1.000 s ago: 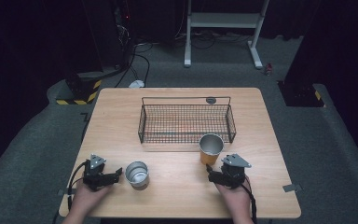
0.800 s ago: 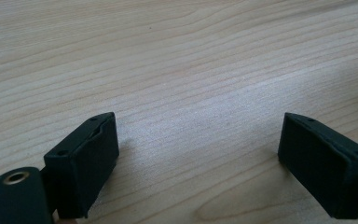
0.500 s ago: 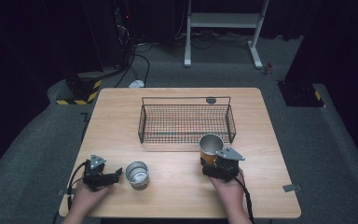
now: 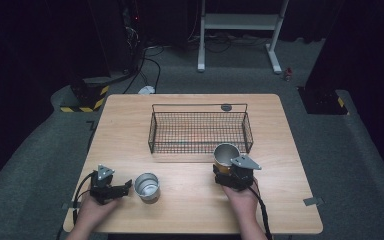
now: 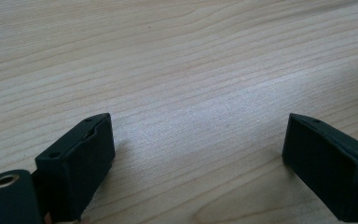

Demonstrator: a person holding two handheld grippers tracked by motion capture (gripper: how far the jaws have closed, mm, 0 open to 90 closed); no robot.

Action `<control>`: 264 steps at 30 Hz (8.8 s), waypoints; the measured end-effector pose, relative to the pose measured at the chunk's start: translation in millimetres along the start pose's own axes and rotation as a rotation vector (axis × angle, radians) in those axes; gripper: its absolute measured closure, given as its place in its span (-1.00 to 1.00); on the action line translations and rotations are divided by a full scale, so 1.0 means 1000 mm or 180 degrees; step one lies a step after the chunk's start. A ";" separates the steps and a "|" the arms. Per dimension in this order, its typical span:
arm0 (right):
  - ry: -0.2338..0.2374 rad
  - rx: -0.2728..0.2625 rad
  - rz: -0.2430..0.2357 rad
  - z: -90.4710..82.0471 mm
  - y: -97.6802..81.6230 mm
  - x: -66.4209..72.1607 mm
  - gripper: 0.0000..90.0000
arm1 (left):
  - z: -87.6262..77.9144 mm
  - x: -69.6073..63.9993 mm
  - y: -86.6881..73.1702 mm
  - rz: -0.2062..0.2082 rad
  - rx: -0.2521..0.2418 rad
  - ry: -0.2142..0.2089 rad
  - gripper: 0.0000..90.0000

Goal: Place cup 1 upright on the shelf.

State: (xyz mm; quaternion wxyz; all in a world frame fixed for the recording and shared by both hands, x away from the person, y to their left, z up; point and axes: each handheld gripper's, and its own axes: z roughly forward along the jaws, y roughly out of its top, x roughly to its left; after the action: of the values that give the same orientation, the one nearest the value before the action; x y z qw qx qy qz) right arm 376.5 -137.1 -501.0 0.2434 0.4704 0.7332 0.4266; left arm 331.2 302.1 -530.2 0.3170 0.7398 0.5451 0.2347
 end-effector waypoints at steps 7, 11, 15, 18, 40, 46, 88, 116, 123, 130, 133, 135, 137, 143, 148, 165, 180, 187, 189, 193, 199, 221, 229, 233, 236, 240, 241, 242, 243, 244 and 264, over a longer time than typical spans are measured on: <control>-0.0010 -0.0057 -0.0064 0.000 0.002 0.002 -0.75 | 0.000 0.000 0.000 0.0000 0.0004 -0.0004 -0.79; -0.0005 -0.0080 -0.0054 -0.002 0.004 0.002 -0.74 | 0.000 0.000 0.000 -0.0001 0.0003 -0.0005 -0.79; -0.0021 -0.0136 -0.0053 -0.005 0.007 0.001 -0.74 | 0.000 0.000 0.000 -0.0002 0.0003 -0.0005 -0.79; -0.0045 -0.0169 -0.0054 -0.007 0.009 0.001 -0.75 | 0.000 0.000 0.000 -0.0006 -0.0004 -0.0002 -0.79; -0.0055 -0.0288 -0.0096 -0.010 0.011 0.003 -0.69 | 0.000 0.000 0.000 -0.0011 -0.0007 -0.0003 -0.79; -0.0051 -0.0286 -0.0085 -0.011 0.011 0.002 -0.69 | 0.000 0.000 0.000 -0.0012 -0.0008 -0.0004 -0.79; -0.0031 -0.0361 -0.0046 -0.023 0.049 0.000 -0.69 | 0.000 0.000 0.000 -0.0015 -0.0008 -0.0003 -0.79; -0.0118 -0.0580 -0.0049 -0.033 0.094 -0.009 -0.68 | 0.000 0.000 0.000 -0.0009 -0.0006 -0.0003 -0.79; -0.0169 -0.0586 -0.0079 -0.028 0.106 -0.011 -0.68 | 0.000 0.000 0.000 -0.0010 -0.0006 -0.0003 -0.79; -0.0202 -0.0564 -0.0103 -0.018 0.121 -0.012 -0.68 | 0.000 0.000 0.000 -0.0009 -0.0007 -0.0003 -0.79; -0.0205 -0.0532 -0.0078 -0.012 0.124 -0.013 -0.68 | 0.000 0.000 0.000 -0.0010 -0.0007 -0.0003 -0.79; -0.0240 -0.0508 -0.0092 -0.008 0.126 -0.013 -0.69 | 0.000 0.000 0.000 -0.0008 -0.0007 -0.0003 -0.79; -0.0268 -0.0497 -0.0096 -0.002 0.128 -0.014 -0.68 | 0.000 0.000 0.000 -0.0009 -0.0007 -0.0002 -0.79; -0.0288 -0.0443 -0.0039 0.010 0.132 -0.016 -0.69 | 0.000 0.000 0.000 -0.0010 -0.0007 -0.0004 -0.79; -0.0310 -0.0431 0.0001 0.021 0.138 -0.018 -0.69 | 0.000 0.000 0.000 -0.0010 -0.0008 -0.0003 -0.79; -0.0407 -0.0284 0.0061 0.049 0.144 -0.028 -0.69 | 0.000 0.000 0.000 -0.0012 -0.0006 -0.0004 -0.79; -0.0421 -0.0177 0.0188 0.067 0.142 -0.034 -0.68 | 0.000 0.000 0.000 -0.0015 -0.0006 -0.0004 -0.79; -0.0424 -0.0049 0.0154 0.076 0.138 -0.030 -0.69 | 0.000 0.000 0.000 -0.0009 -0.0005 -0.0003 -0.79; -0.0423 -0.0002 0.0133 0.080 0.135 -0.030 -0.69 | 0.000 0.000 0.000 -0.0010 -0.0007 -0.0004 -0.79; -0.0425 0.0044 0.0143 0.084 0.133 -0.028 -0.69 | 0.000 0.000 0.000 -0.0010 -0.0007 -0.0004 -0.79; -0.0416 0.0111 0.0108 0.091 0.129 -0.024 -0.69 | 0.000 0.000 0.000 -0.0010 -0.0005 -0.0003 -0.79; -0.0421 0.0257 0.0020 0.101 0.117 -0.017 -0.69 | 0.000 0.000 0.000 -0.0009 -0.0007 -0.0003 -0.79; -0.0427 0.0266 0.0021 0.101 0.117 -0.017 -0.69 | 0.000 0.000 0.000 -0.0008 -0.0007 -0.0003 -0.79; -0.0425 0.0275 0.0023 0.101 0.117 -0.016 -0.69 | 0.000 0.000 0.000 -0.0008 -0.0006 -0.0003 -0.79; -0.0408 0.0275 0.0020 0.102 0.116 -0.016 -0.69 | 0.000 0.000 0.000 -0.0010 -0.0007 -0.0004 -0.79; -0.0404 0.0285 0.0012 0.103 0.115 -0.015 -0.69 | 0.000 0.000 0.000 -0.0009 -0.0006 -0.0003 -0.79; -0.0402 0.0288 0.0004 0.103 0.115 -0.015 -0.69 | 0.000 0.000 0.000 -0.0009 -0.0007 -0.0003 -0.79; -0.0405 0.0290 0.0004 0.103 0.115 -0.015 -0.69 | 0.000 0.000 0.000 -0.0010 -0.0007 -0.0004 -0.79; -0.0405 0.0290 0.0000 0.103 0.115 -0.015 -0.69 | 0.000 0.000 0.000 -0.0008 -0.0007 -0.0003 -0.79; -0.0406 0.0294 -0.0001 0.103 0.115 -0.015 -0.69 | 0.000 0.000 0.000 -0.0008 -0.0006 -0.0004 -0.79; -0.0382 0.0339 -0.0009 0.101 0.111 -0.016 -0.69 | 0.000 0.000 0.000 -0.0011 -0.0006 -0.0004 -0.79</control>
State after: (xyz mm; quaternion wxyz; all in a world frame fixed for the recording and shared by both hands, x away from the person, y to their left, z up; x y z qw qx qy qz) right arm 513.5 -90.4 -459.2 0.2622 0.5063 0.7396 0.3577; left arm 331.3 302.2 -530.2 0.3184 0.7387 0.5460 0.2341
